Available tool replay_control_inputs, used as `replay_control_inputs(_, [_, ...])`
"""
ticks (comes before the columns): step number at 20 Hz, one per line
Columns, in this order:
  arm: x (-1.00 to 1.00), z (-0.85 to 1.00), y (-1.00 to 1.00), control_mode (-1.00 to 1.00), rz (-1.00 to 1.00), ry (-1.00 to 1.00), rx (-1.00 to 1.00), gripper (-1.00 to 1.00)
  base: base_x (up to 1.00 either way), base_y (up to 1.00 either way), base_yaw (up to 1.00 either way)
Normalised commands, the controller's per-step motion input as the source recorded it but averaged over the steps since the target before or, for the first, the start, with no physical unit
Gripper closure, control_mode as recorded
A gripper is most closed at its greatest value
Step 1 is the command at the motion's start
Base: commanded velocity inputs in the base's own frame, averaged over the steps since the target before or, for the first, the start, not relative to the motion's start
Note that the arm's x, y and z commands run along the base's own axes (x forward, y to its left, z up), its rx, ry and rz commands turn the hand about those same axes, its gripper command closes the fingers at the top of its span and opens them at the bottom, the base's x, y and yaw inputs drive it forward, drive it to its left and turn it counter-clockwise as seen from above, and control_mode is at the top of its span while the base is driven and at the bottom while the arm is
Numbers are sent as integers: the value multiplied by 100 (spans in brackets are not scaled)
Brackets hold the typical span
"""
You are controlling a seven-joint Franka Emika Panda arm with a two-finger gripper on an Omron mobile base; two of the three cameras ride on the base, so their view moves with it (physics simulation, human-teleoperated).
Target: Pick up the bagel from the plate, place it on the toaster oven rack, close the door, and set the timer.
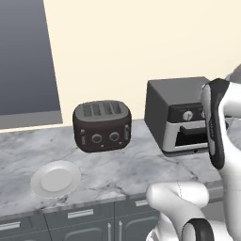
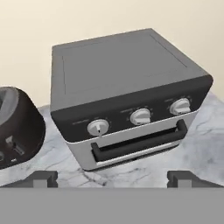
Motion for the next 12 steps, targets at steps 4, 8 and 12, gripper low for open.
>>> replay_control_inputs(4, [19,-48,1,-100,-18,31,-2,-100,0,0,0])
replay_control_inputs(8, [1,-49,10,-100,-5,13,-4,-100,0,0,0])
replay_control_inputs(12, [4,-35,8,-100,2,0,0,-100,0,0,0])
